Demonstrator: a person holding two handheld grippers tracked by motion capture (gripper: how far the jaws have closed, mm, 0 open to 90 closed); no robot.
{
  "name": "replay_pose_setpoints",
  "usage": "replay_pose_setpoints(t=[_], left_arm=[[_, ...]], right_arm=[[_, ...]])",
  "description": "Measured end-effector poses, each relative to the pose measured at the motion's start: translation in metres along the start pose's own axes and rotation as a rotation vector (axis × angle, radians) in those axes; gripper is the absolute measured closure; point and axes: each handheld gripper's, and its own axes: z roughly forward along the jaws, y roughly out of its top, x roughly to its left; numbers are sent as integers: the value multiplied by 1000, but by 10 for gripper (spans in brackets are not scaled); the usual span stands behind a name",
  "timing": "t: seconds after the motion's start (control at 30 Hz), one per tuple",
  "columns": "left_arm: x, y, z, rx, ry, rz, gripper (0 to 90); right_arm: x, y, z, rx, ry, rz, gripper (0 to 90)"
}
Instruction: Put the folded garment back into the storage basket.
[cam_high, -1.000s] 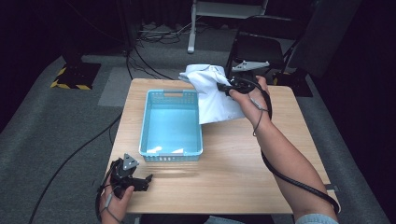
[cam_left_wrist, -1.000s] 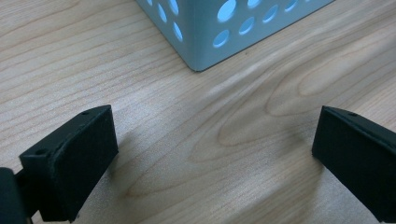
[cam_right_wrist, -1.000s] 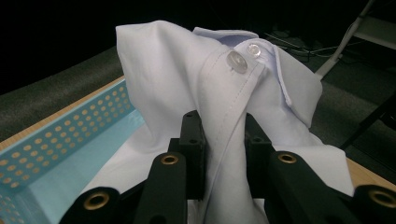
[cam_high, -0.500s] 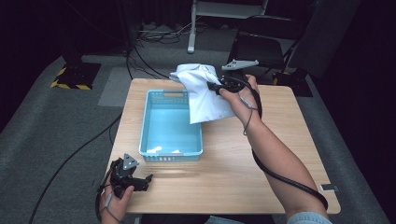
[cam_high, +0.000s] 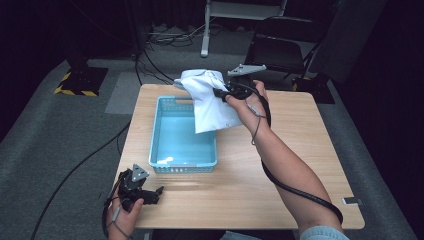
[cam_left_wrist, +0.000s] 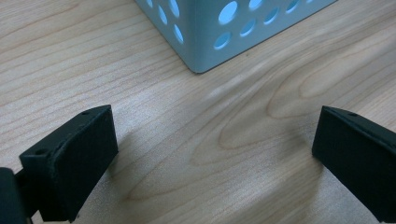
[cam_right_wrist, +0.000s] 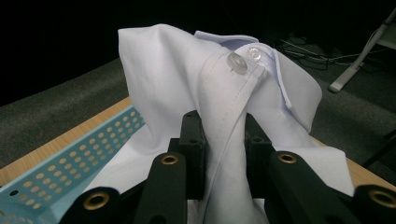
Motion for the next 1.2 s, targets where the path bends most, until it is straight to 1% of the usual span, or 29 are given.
replay_pose_setpoints(t=[0.33, 0.77, 0.9, 1.2], left_arm=[[0, 0, 0, 2, 0, 2, 2], [0, 0, 0, 2, -1, 2, 3], [0, 0, 0, 1, 0, 2, 2], [0, 0, 0, 2, -1, 2, 3]], right_arm=[[8, 1, 13, 3, -3, -5, 754], [19, -2, 31, 3, 12, 1, 754], [24, -3, 38, 8, 23, 3, 754], [32, -7, 51, 16, 34, -6, 754]])
